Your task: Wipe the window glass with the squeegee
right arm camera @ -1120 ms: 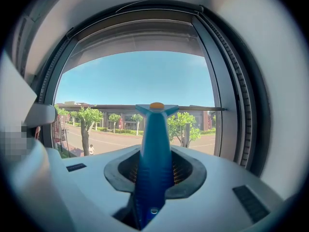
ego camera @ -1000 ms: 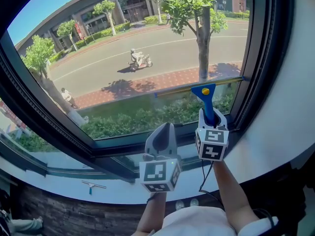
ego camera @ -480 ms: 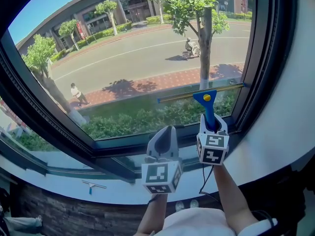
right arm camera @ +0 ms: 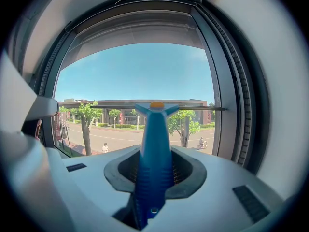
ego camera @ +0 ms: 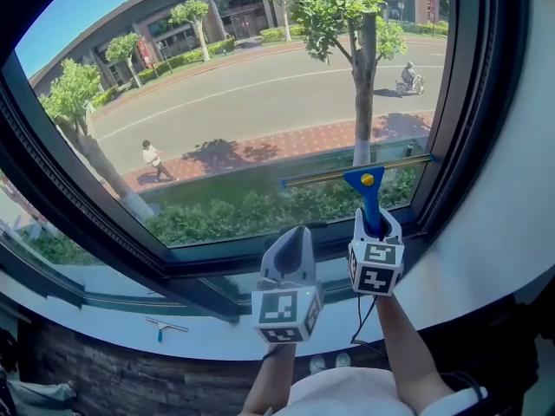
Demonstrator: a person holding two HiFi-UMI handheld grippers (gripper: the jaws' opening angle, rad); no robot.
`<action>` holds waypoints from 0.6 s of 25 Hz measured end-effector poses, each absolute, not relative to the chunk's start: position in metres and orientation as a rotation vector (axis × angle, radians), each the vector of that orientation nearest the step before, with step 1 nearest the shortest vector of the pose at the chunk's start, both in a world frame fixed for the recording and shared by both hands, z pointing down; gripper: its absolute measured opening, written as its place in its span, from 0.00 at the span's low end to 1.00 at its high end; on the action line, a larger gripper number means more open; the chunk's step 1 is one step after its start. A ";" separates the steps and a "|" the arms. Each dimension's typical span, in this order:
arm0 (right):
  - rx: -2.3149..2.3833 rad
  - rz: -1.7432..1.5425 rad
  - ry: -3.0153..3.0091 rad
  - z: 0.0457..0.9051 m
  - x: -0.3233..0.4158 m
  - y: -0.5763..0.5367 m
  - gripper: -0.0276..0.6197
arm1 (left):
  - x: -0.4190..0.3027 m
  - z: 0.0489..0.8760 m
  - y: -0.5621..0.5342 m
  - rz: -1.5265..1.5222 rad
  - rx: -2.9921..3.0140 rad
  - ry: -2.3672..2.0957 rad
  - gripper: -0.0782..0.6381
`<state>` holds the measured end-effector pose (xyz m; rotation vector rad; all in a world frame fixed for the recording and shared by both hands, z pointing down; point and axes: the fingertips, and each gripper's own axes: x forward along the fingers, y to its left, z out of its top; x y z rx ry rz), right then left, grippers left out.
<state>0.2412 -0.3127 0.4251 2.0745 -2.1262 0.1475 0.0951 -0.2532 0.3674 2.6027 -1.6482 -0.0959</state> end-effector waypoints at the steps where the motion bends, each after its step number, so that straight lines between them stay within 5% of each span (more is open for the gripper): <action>1: 2.073 0.151 -2.125 0.427 0.241 -0.313 0.21 | 0.094 0.368 -0.253 -0.093 2.601 -1.649 0.10; 15: 2.061 0.182 -2.117 0.442 0.242 -0.312 0.21 | 0.092 0.383 -0.257 -0.055 2.580 -1.649 0.10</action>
